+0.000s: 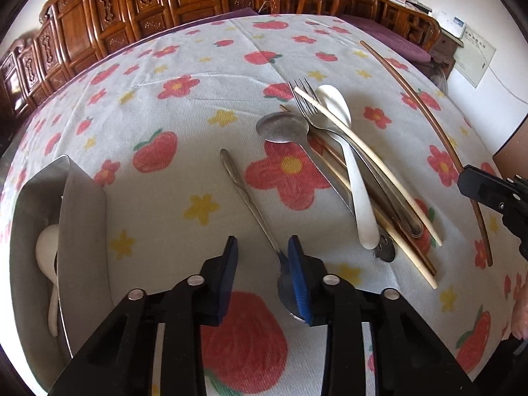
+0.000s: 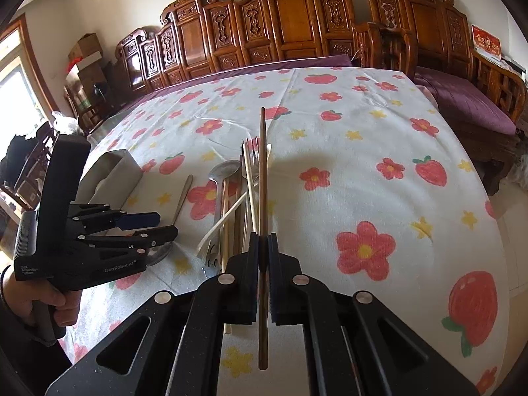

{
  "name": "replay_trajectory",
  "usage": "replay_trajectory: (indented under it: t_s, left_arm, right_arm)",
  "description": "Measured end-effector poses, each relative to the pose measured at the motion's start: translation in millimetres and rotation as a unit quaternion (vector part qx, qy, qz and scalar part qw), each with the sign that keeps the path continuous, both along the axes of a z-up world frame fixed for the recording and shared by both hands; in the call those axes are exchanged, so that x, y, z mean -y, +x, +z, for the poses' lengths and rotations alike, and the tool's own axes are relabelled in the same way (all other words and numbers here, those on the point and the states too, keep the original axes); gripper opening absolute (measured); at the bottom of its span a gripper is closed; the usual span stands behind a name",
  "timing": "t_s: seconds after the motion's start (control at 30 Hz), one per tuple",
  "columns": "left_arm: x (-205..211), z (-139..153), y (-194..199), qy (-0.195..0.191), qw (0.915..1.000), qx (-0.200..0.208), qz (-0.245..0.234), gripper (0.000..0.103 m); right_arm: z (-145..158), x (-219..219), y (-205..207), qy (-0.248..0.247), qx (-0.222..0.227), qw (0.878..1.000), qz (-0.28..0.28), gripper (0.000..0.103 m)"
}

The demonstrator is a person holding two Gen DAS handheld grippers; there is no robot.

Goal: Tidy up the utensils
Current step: 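Grasp a silver metal spoon with the left gripper while the right holds the chopstick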

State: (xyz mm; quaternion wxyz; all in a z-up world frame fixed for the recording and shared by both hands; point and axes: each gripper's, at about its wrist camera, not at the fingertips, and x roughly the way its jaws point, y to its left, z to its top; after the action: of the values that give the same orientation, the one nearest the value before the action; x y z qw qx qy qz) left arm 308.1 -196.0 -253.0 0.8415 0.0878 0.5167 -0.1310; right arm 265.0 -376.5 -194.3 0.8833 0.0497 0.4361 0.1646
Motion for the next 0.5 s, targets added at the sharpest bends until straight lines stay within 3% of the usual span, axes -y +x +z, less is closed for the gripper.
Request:
replay_trajectory:
  t_s: [0.13, 0.33, 0.4, 0.5]
  left_arm:
    - [-8.5, 1.3, 0.7, 0.007, 0.9999, -0.010, 0.001, 0.011]
    - [-23.8, 4.6, -5.4, 0.005, 0.9998, -0.019, 0.004, 0.011]
    - [-27.5, 8.6, -13.1, 0.002, 0.9999, -0.011, 0.000, 0.015]
    - [-28.5, 10.8, -21.8, 0.001, 0.9999, -0.008, -0.009, 0.032]
  right_arm:
    - [0.2, -0.2, 0.1, 0.001, 0.000, 1.000, 0.000, 0.006]
    - [0.4, -2.8, 0.7, 0.000, 0.000, 1.000, 0.003, 0.006]
    - [-0.5, -3.2, 1.1, -0.001, -0.001, 1.000, 0.003, 0.006]
    - [-0.9, -4.6, 1.1, -0.002, -0.001, 1.000, 0.004, 0.006]
